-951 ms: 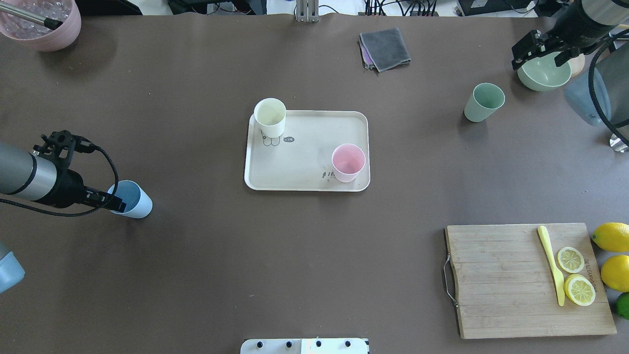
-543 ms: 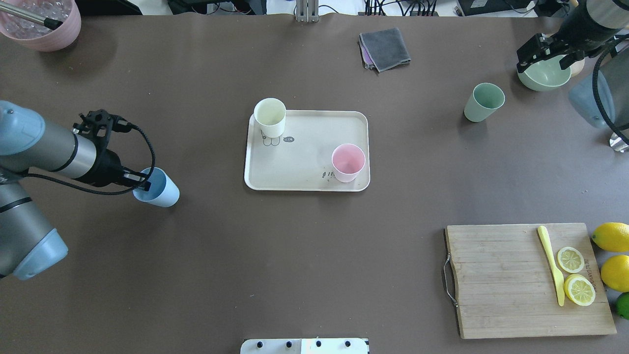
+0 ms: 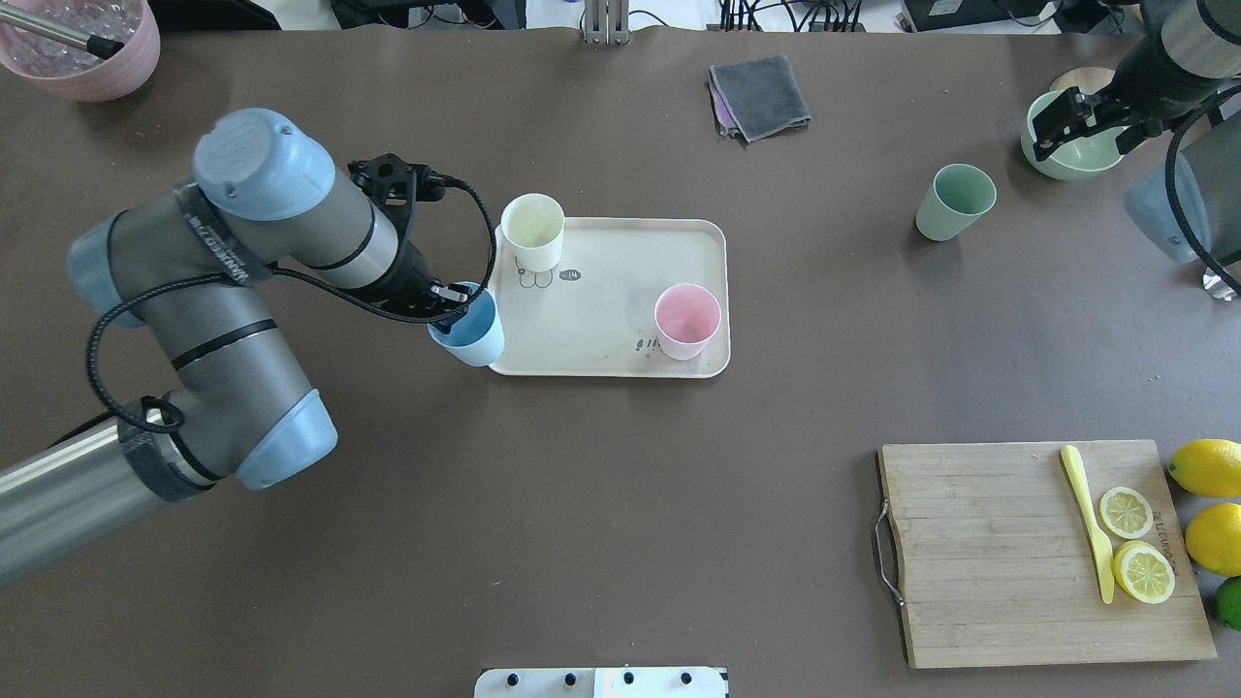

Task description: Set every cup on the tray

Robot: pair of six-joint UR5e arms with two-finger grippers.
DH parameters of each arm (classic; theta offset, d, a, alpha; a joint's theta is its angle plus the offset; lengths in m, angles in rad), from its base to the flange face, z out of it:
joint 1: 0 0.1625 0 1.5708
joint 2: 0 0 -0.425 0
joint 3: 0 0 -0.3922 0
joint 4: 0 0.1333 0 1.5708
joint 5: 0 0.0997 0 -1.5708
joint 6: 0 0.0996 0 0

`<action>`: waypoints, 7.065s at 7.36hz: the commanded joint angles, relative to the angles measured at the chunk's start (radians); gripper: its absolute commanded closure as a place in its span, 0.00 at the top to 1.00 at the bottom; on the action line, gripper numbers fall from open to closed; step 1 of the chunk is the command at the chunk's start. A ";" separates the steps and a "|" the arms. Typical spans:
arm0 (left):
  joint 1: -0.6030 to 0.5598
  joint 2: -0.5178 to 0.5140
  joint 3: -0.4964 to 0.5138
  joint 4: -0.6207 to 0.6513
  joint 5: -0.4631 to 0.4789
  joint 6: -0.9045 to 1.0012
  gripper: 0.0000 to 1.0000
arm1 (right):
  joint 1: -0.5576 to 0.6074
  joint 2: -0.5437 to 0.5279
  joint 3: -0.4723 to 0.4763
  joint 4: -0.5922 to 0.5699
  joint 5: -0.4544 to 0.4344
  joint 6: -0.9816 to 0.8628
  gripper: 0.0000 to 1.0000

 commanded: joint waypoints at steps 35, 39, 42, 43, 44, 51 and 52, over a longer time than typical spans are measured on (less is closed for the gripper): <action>-0.582 0.126 0.112 0.229 -0.203 0.879 0.98 | -0.407 0.409 -0.199 0.146 -0.185 0.790 1.00; -0.831 0.192 0.115 0.374 -0.217 1.190 0.98 | -0.122 0.237 -0.003 -0.114 0.005 0.261 1.00; -0.939 0.372 0.080 0.452 -0.278 1.362 0.98 | 0.179 -0.021 0.087 -0.243 0.157 -0.304 1.00; -0.939 0.447 0.049 0.446 -0.335 1.344 0.98 | 0.238 -0.096 0.091 -0.274 0.150 -0.412 1.00; -0.936 0.538 0.002 0.354 -0.334 1.333 0.98 | 0.270 -0.209 0.096 -0.269 0.148 -0.455 1.00; -0.903 0.723 -0.015 0.107 -0.323 1.106 0.98 | 0.313 -0.390 0.194 -0.314 0.131 -0.477 1.00; -0.893 0.708 -0.005 0.108 -0.308 1.112 0.98 | 0.309 -0.390 0.230 -0.355 0.076 -0.479 1.00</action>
